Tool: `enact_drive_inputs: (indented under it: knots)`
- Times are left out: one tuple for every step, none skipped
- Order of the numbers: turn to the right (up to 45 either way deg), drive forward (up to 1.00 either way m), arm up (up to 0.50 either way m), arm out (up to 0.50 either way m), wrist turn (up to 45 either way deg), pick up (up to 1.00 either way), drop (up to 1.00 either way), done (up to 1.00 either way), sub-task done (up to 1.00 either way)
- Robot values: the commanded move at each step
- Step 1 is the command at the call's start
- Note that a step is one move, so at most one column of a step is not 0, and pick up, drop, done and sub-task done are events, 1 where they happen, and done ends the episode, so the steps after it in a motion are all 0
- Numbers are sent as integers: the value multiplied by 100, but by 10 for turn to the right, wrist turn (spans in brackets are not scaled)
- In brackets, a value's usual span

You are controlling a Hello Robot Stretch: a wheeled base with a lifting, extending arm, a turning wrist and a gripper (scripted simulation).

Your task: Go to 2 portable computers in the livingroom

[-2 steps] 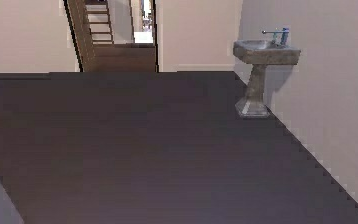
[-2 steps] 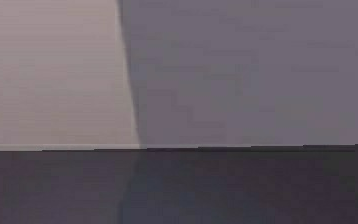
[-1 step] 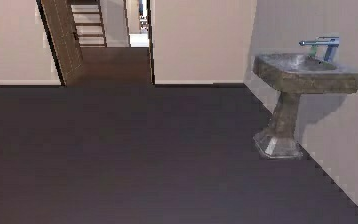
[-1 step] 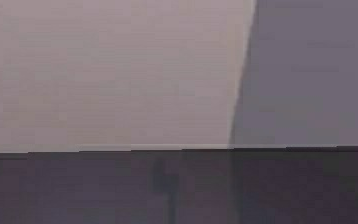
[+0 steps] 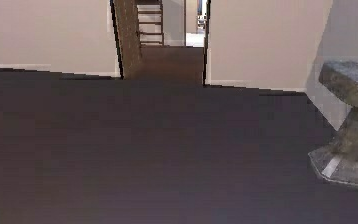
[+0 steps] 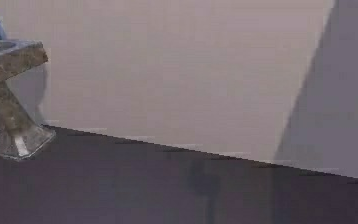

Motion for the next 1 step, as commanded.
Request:
enact_drive_inputs:
  knots:
    - [0, 100, 0, 0, 0, 0, 0, 0, 0]
